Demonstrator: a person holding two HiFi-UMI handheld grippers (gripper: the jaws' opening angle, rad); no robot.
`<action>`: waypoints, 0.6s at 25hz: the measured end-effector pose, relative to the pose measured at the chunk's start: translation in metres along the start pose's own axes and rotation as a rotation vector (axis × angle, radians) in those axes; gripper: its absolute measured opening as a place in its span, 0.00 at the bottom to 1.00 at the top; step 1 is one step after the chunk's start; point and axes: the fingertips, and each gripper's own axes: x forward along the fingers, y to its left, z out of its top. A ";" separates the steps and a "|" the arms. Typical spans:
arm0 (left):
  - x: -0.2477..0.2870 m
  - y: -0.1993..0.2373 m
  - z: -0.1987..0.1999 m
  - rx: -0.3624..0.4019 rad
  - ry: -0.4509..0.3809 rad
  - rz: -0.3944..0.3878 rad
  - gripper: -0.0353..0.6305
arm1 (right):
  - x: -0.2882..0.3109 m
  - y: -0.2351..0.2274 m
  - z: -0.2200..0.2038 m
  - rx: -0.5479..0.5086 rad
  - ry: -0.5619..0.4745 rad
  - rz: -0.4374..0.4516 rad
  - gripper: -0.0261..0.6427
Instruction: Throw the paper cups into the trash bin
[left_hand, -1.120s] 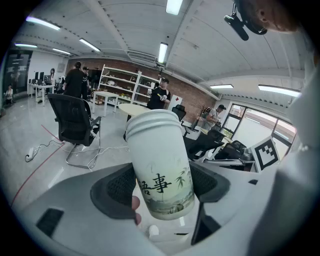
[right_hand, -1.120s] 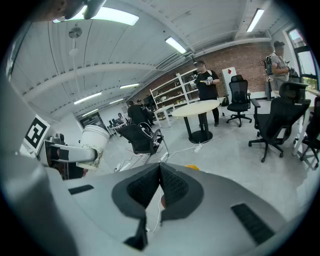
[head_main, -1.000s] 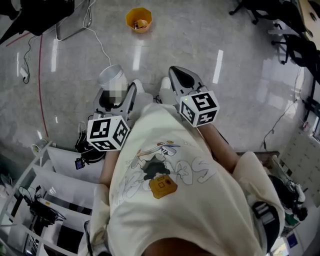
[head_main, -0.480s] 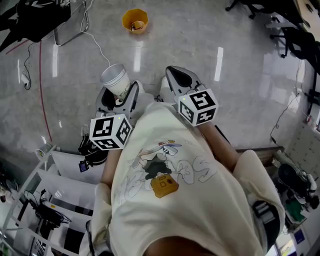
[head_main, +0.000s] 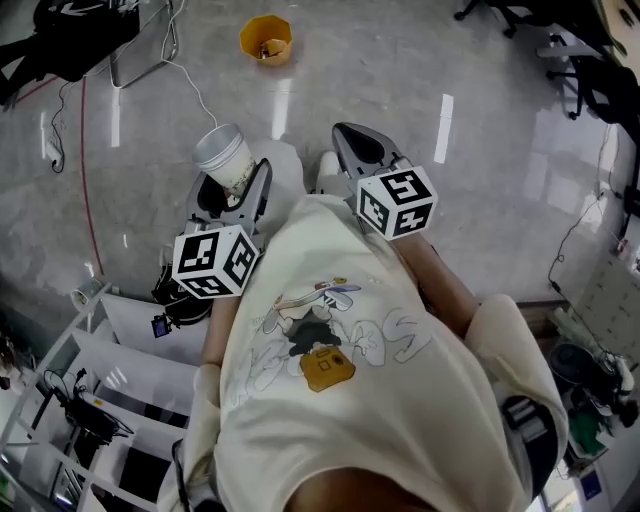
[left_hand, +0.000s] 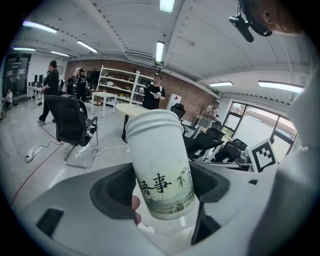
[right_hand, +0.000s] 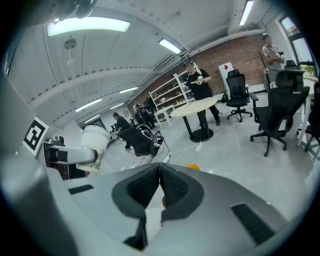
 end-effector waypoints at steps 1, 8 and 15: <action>0.003 0.002 0.003 0.000 0.002 0.002 0.56 | 0.003 -0.001 0.002 0.000 0.003 0.003 0.05; 0.064 0.045 0.037 0.013 0.025 -0.013 0.56 | 0.072 -0.015 0.031 -0.008 0.035 -0.013 0.05; 0.160 0.135 0.114 -0.007 0.066 -0.062 0.56 | 0.200 -0.020 0.091 -0.038 0.107 -0.039 0.05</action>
